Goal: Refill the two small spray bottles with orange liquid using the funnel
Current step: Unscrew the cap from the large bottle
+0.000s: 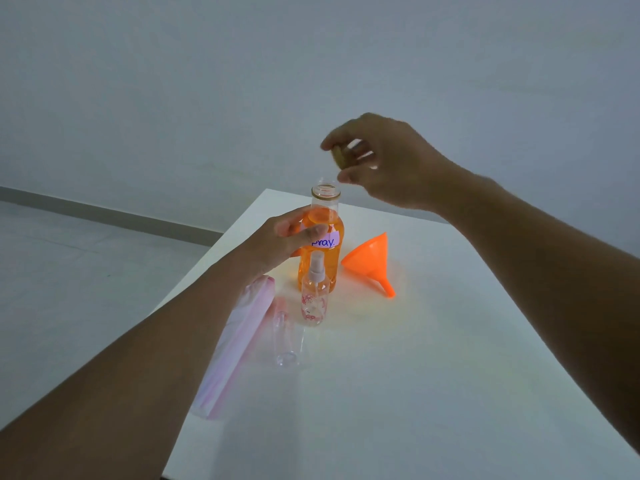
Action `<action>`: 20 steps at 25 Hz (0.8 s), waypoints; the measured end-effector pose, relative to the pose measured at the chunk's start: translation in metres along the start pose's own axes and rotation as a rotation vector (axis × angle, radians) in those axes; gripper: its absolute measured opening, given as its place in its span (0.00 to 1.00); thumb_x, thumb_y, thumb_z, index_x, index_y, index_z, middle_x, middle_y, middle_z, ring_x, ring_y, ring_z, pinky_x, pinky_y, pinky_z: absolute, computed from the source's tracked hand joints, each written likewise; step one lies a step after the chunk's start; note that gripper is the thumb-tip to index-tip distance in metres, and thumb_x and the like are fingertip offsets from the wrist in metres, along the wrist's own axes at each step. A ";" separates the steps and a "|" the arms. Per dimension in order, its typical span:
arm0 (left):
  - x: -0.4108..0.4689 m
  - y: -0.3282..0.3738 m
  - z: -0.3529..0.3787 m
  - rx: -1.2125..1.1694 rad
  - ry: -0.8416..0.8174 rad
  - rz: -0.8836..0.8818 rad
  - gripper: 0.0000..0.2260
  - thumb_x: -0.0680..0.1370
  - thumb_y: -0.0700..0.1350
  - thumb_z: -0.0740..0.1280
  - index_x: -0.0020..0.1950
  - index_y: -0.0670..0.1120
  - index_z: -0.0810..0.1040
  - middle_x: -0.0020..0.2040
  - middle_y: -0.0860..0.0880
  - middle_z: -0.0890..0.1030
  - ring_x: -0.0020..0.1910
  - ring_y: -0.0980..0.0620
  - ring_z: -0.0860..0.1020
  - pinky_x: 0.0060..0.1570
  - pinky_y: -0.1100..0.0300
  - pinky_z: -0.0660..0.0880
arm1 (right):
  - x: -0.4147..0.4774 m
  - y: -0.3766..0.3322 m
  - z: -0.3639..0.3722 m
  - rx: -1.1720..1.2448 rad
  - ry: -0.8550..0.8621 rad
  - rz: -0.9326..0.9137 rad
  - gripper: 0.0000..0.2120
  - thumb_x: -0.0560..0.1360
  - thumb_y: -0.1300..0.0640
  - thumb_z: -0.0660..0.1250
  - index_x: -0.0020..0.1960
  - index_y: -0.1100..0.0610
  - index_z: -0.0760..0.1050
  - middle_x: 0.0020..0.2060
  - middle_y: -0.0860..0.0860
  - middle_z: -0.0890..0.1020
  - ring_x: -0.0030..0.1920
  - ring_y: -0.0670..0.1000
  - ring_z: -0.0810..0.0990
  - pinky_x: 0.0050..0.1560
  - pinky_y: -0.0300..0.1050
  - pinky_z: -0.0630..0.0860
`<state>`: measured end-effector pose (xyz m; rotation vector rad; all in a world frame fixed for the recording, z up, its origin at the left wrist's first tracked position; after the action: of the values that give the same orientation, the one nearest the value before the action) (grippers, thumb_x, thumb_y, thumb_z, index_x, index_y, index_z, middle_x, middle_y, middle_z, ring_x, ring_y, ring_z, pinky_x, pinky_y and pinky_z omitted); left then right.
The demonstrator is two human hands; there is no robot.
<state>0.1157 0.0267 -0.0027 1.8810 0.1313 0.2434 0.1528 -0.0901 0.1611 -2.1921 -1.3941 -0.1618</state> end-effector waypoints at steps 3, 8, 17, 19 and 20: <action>-0.002 0.004 0.004 -0.055 -0.005 -0.008 0.15 0.78 0.55 0.68 0.64 0.57 0.78 0.59 0.52 0.82 0.60 0.52 0.81 0.57 0.54 0.79 | -0.055 0.041 0.003 0.133 0.223 0.177 0.15 0.71 0.52 0.78 0.57 0.49 0.82 0.50 0.48 0.81 0.43 0.45 0.84 0.46 0.35 0.80; 0.000 0.003 -0.001 -0.142 -0.048 -0.091 0.18 0.73 0.52 0.66 0.63 0.54 0.79 0.58 0.49 0.83 0.56 0.51 0.81 0.59 0.56 0.75 | -0.141 0.090 0.093 0.220 0.142 0.430 0.10 0.67 0.50 0.81 0.39 0.51 0.81 0.35 0.41 0.83 0.34 0.47 0.82 0.34 0.31 0.73; -0.005 -0.029 0.007 0.177 -0.185 -0.175 0.21 0.66 0.49 0.79 0.57 0.60 0.80 0.58 0.58 0.83 0.58 0.54 0.82 0.64 0.47 0.75 | -0.165 0.104 0.134 0.194 0.105 0.500 0.04 0.73 0.53 0.76 0.46 0.51 0.83 0.33 0.40 0.78 0.37 0.44 0.79 0.33 0.31 0.70; -0.004 -0.022 0.009 0.198 -0.153 -0.151 0.21 0.65 0.52 0.80 0.56 0.60 0.81 0.55 0.59 0.84 0.56 0.55 0.82 0.62 0.49 0.77 | -0.167 0.104 0.133 0.216 0.115 0.497 0.05 0.74 0.53 0.76 0.48 0.51 0.82 0.35 0.40 0.79 0.38 0.44 0.78 0.35 0.31 0.71; -0.003 -0.021 0.007 0.234 -0.127 -0.144 0.21 0.65 0.54 0.80 0.55 0.60 0.81 0.54 0.59 0.84 0.55 0.55 0.82 0.61 0.49 0.77 | -0.169 0.104 0.133 0.228 0.120 0.497 0.06 0.74 0.53 0.76 0.49 0.50 0.82 0.36 0.40 0.79 0.39 0.44 0.78 0.35 0.31 0.71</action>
<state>0.1152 0.0264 -0.0249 2.1023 0.2160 0.0094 0.1424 -0.1941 -0.0536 -2.2172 -0.7306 0.0446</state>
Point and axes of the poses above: each hand's wrist, its own x-axis towards the middle knuckle, its own z-axis out of the palm, y = z × x, the point moved 10 cm from there along x, towards the middle knuckle
